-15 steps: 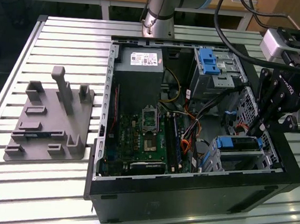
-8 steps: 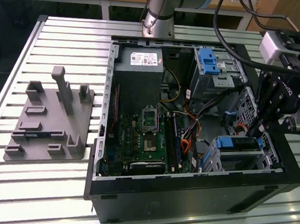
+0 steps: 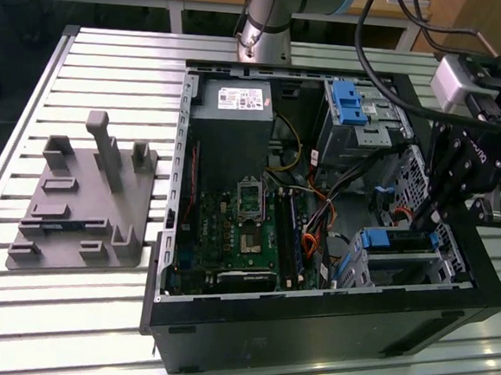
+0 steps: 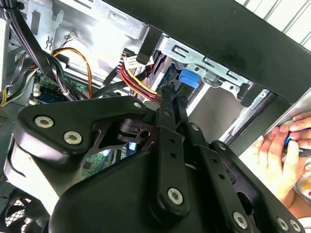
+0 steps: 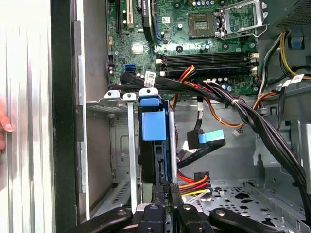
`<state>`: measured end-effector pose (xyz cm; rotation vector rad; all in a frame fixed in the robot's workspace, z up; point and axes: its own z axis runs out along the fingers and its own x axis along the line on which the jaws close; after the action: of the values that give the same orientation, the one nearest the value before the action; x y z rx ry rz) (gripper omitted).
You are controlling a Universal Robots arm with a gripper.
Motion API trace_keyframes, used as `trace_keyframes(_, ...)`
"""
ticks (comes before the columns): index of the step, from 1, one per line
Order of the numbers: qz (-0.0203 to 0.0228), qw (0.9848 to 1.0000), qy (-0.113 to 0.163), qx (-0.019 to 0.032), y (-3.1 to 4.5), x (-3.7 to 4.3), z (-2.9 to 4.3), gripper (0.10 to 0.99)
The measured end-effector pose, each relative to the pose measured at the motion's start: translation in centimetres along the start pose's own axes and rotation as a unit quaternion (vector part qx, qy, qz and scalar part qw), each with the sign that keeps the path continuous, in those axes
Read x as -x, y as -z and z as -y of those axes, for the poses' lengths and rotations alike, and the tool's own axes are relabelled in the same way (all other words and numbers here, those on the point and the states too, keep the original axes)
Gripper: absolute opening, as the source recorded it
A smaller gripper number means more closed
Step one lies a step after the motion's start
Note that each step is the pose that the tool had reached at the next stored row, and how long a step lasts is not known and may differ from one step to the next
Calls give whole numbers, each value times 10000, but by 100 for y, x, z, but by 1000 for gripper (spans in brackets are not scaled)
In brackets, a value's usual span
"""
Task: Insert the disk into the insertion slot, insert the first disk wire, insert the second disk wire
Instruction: 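Insert the first disk wire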
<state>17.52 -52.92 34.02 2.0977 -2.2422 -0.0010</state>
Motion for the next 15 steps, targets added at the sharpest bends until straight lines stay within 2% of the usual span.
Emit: trace_keyframes(15,0,10000,0,0,-39,0,-2,165)
